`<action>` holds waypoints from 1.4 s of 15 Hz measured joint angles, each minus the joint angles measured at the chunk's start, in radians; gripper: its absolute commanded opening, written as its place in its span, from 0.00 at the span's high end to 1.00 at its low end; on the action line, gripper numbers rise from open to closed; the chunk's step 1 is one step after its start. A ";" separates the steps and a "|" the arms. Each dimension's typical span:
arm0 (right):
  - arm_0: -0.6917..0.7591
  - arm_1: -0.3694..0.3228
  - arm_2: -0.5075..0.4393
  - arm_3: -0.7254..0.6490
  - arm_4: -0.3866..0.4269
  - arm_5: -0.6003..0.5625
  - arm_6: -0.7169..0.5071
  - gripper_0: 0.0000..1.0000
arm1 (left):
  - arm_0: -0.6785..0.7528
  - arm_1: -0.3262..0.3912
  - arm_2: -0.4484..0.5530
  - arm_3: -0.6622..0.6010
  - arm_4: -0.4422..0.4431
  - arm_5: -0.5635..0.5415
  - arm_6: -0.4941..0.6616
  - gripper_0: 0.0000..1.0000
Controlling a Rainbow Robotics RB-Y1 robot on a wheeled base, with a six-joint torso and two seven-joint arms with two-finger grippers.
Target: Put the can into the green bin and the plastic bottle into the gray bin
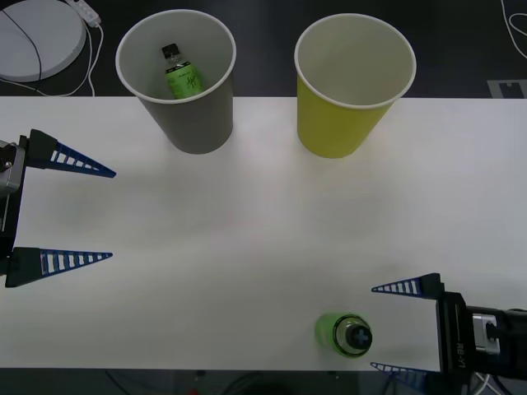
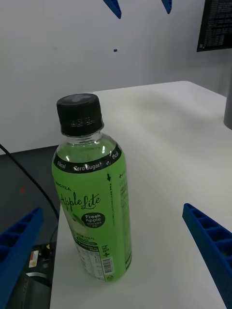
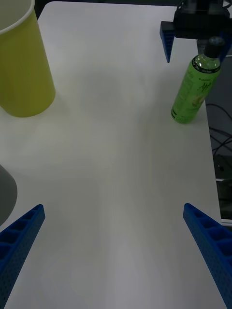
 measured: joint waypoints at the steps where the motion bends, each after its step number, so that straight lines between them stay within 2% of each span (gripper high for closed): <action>1: -0.009 0.003 0.010 0.000 -0.002 0.005 0.005 0.00 | 0.000 0.000 0.000 0.000 0.000 0.000 0.000 0.00; 21: -0.112 0.062 0.182 0.000 -0.038 0.080 0.048 0.00 | 0.000 0.000 0.000 0.000 0.000 0.000 0.000 0.00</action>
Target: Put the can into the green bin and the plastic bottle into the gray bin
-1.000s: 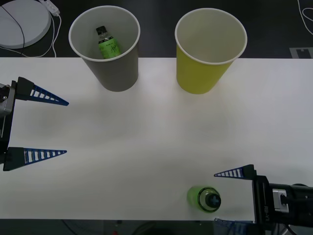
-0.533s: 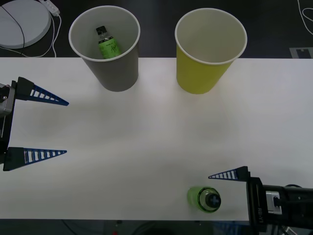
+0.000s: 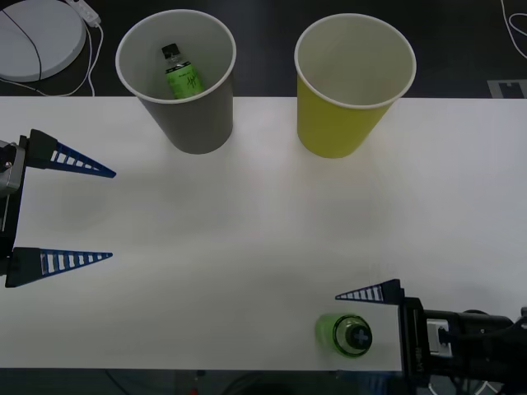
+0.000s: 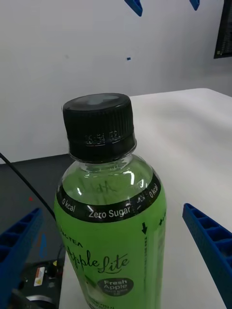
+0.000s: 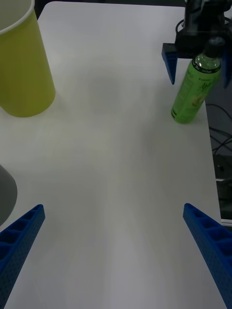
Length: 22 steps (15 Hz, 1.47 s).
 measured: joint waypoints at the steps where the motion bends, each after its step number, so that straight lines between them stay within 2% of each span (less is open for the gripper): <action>1: -0.005 0.003 0.007 0.000 -0.002 0.000 0.003 0.00 | 0.000 0.000 0.000 0.000 0.000 0.000 0.000 0.00; 10: -0.040 0.022 0.039 0.000 -0.009 0.017 0.011 0.00 | 0.000 0.000 0.000 0.000 0.000 0.000 0.000 0.00; 11: -0.040 0.022 0.039 0.000 -0.009 0.017 0.011 0.29 | 0.000 0.000 0.000 0.000 0.000 0.000 0.000 0.00; 12: -0.040 0.022 0.039 0.000 -0.010 0.017 0.011 0.77 | 0.000 0.000 0.000 0.000 0.000 0.000 0.000 0.00; 13: -0.040 0.022 0.039 0.000 -0.010 0.017 0.011 1.00 | 0.000 0.000 0.000 0.000 0.000 0.000 0.000 0.00; 22: -0.039 0.017 0.038 0.000 -0.024 0.011 0.009 1.00 | 0.000 0.000 0.000 0.000 0.000 0.000 0.000 0.00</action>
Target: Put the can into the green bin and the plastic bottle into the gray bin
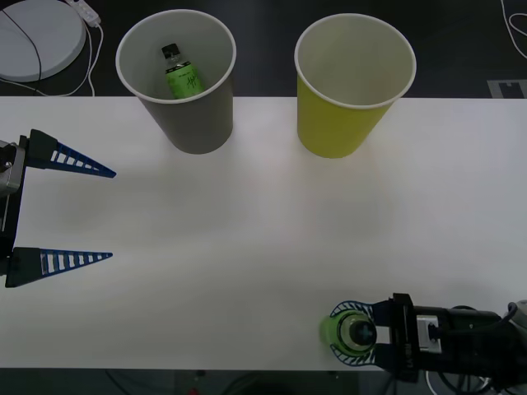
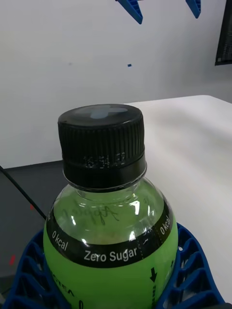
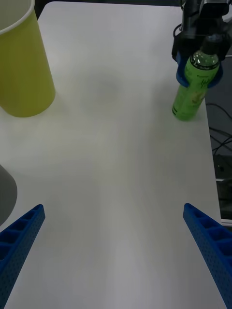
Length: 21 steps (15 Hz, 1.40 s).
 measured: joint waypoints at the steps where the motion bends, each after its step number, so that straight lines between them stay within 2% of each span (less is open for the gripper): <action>1: 0.000 -0.002 0.000 0.000 -0.005 -0.001 0.002 1.00 | 0.000 0.000 0.000 0.000 0.000 0.000 0.000 0.00; 7: 0.004 -0.033 -0.004 -0.019 -0.061 0.001 -0.001 1.00 | 0.000 0.000 0.000 0.000 0.000 0.000 0.000 0.00; 9: 0.022 -0.059 -0.007 -0.070 -0.095 0.045 0.002 1.00 | 0.000 0.000 0.000 0.000 0.000 0.000 0.000 0.00; 15: 0.198 -0.161 -0.124 -0.364 -0.134 0.287 0.006 1.00 | 0.000 0.000 0.000 0.000 0.000 0.000 0.000 0.00; 21: 0.360 -0.207 -0.237 -0.638 -0.182 0.568 -0.002 1.00 | 0.000 0.000 0.000 0.000 0.000 0.000 0.000 0.00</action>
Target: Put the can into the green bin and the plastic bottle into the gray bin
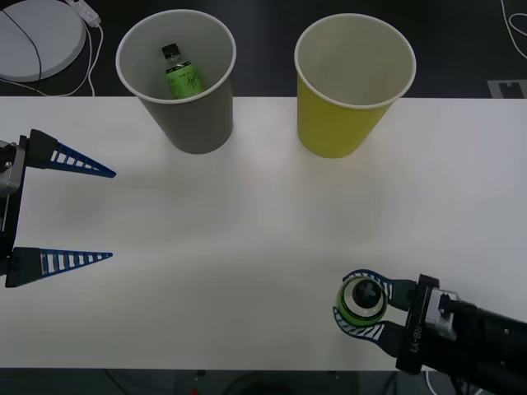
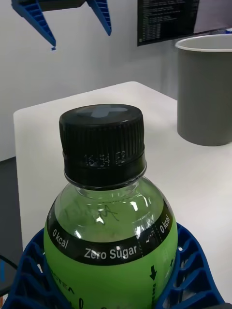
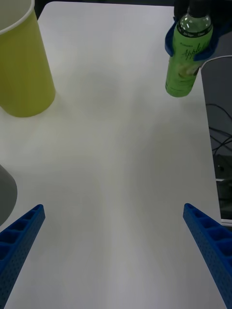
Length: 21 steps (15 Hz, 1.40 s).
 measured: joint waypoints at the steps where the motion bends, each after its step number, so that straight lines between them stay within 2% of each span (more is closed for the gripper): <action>1: 0.020 -0.004 -0.014 -0.039 -0.007 0.037 -0.001 1.00 | 0.000 0.000 0.000 0.000 0.000 0.000 0.000 0.00; 7: 0.110 -0.024 -0.069 -0.267 -0.071 0.272 -0.010 1.00 | 0.000 0.000 0.000 0.000 0.000 0.000 0.000 0.00; 15: 0.124 -0.024 -0.114 -0.531 -0.102 0.635 -0.047 1.00 | 0.000 0.000 0.000 0.000 0.000 0.000 0.000 0.00; 18: 0.118 -0.022 -0.125 -0.575 -0.117 0.778 -0.066 1.00 | 0.000 0.000 0.000 0.000 0.000 0.000 0.000 0.00; 21: 0.077 -0.013 -0.126 -0.575 -0.167 0.894 -0.075 1.00 | 0.000 0.000 0.000 0.000 0.000 0.000 0.000 0.00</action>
